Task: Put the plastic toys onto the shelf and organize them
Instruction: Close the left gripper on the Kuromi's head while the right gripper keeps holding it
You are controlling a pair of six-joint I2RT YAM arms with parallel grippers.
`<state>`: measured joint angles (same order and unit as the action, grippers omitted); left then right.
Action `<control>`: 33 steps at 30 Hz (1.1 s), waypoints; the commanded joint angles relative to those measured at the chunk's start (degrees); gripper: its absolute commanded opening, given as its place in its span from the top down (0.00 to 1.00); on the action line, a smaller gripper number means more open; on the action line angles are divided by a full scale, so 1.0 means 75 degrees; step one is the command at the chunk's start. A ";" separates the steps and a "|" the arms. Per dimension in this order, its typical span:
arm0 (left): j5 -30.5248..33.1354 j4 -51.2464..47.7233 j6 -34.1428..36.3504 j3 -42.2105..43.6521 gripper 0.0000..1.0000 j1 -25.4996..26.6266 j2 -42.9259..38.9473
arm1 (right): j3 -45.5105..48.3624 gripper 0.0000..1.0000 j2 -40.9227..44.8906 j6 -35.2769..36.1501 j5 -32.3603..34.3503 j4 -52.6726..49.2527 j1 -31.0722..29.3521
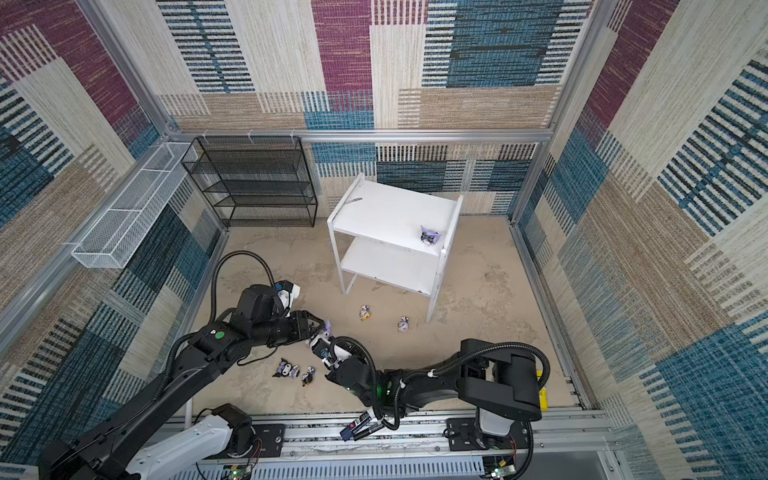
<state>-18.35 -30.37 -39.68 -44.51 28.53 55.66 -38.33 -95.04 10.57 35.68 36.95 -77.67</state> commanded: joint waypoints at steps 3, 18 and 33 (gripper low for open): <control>-0.0219 -0.0249 0.0347 -0.0120 0.55 0.0062 0.0116 | -0.0192 0.75 -0.0118 0.0265 -0.0078 0.0415 -0.0029; 0.0388 -0.1144 0.0738 -0.0560 0.60 0.0162 0.0157 | -0.0482 0.74 -0.0335 0.0365 0.0163 0.0312 -0.0027; 0.0094 -0.0774 0.0506 -0.0358 0.71 0.0172 0.0148 | -0.0358 0.74 -0.0138 0.0292 0.0188 0.0553 -0.0027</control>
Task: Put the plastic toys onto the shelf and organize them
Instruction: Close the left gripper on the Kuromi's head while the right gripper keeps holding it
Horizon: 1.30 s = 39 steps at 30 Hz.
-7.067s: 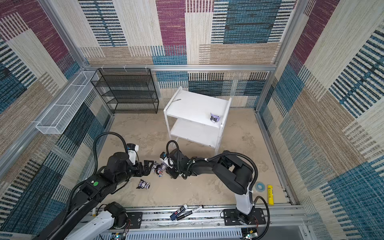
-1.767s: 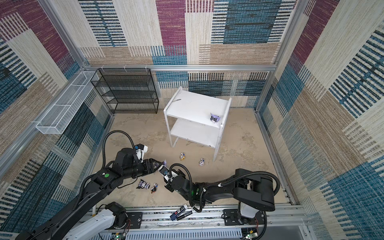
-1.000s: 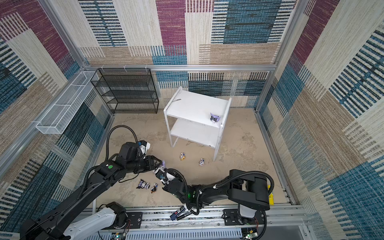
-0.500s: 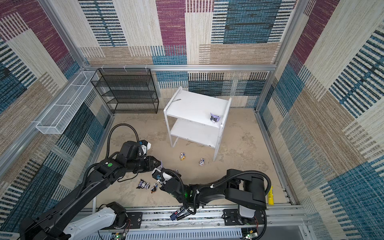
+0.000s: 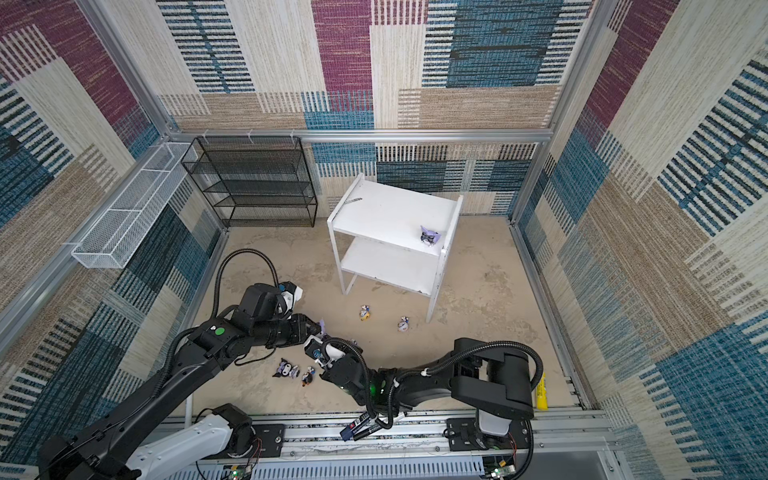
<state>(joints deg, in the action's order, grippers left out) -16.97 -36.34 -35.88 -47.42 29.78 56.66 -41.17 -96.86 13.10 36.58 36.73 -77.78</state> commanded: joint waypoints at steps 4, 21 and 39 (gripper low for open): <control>0.0074 0.0072 -0.0101 0.0134 0.73 0.0003 -0.0078 | 0.0106 0.74 0.0161 -0.0060 0.0090 0.0645 -0.0026; 0.0283 0.0368 -0.0388 0.0234 0.51 -0.0006 -0.0098 | 0.0158 0.74 0.0063 0.0253 0.0291 0.0939 -0.0225; 0.0887 -0.1131 0.0271 -0.0526 0.42 -0.0003 -0.0292 | -0.0091 0.74 -0.0293 0.0175 0.0866 0.0797 -0.0247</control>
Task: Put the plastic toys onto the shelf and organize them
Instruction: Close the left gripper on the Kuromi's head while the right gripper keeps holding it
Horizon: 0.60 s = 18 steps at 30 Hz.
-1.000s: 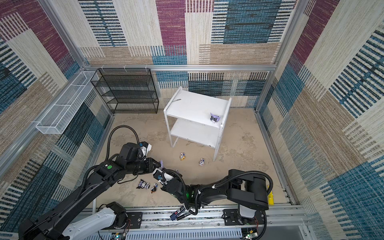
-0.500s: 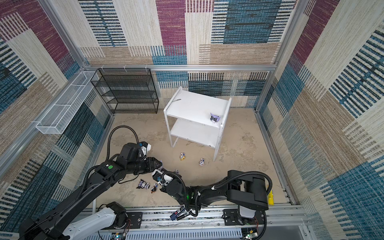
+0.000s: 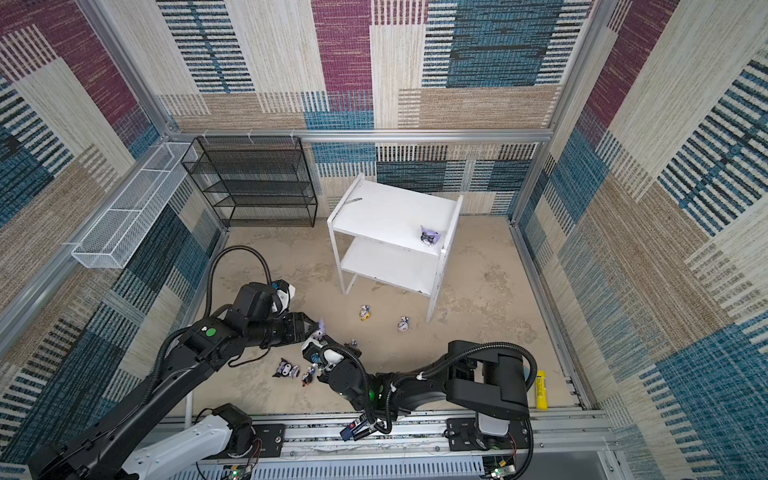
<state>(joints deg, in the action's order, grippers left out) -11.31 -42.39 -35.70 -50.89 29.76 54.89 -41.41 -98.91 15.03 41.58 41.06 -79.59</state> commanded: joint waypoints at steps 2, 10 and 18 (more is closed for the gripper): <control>-0.0025 -0.0148 0.0185 -0.0023 0.42 -0.0001 -0.0092 | -0.0044 0.74 0.0021 -0.0077 0.0137 0.0249 -0.0005; -0.0783 0.1033 -0.0273 0.0263 0.43 0.0000 -0.0057 | 0.0075 0.74 0.0156 -0.0058 0.0025 0.0364 -0.0028; -0.0986 0.1281 -0.0344 0.0338 0.55 0.0011 0.0186 | 0.0141 0.74 0.0193 -0.0023 0.0017 0.0471 -0.0040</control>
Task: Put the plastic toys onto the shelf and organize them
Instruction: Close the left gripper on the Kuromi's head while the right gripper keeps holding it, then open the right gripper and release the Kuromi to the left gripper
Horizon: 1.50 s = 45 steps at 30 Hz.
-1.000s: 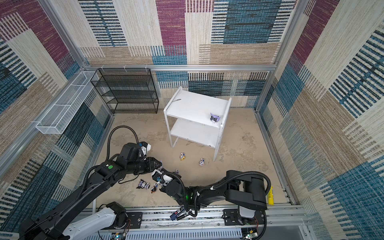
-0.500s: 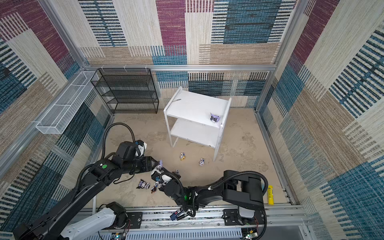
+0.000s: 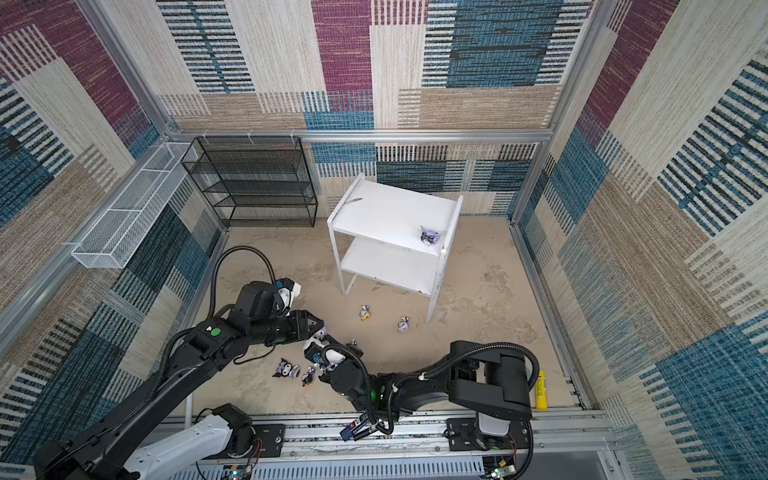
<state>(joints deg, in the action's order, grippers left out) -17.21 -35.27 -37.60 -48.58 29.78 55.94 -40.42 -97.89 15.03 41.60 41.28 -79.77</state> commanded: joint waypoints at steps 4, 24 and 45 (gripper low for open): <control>-0.0213 0.0320 -0.0098 0.0089 0.62 -0.0007 0.0110 | 0.0010 0.74 0.0029 0.0012 0.0075 0.0496 -0.0017; -0.0060 0.0414 -0.0066 0.0125 0.83 0.0001 0.0202 | 0.0127 0.64 0.0193 -0.0080 0.0219 0.0510 -0.0029; 0.0115 0.0346 0.1347 -0.0683 0.85 0.0018 -0.0261 | 0.1052 0.09 0.2877 -0.2888 -0.0980 -0.2794 0.0077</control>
<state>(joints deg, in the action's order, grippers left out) -16.84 -33.08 -32.82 -51.66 29.78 55.13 -33.74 -80.27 -0.10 38.96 27.29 -79.42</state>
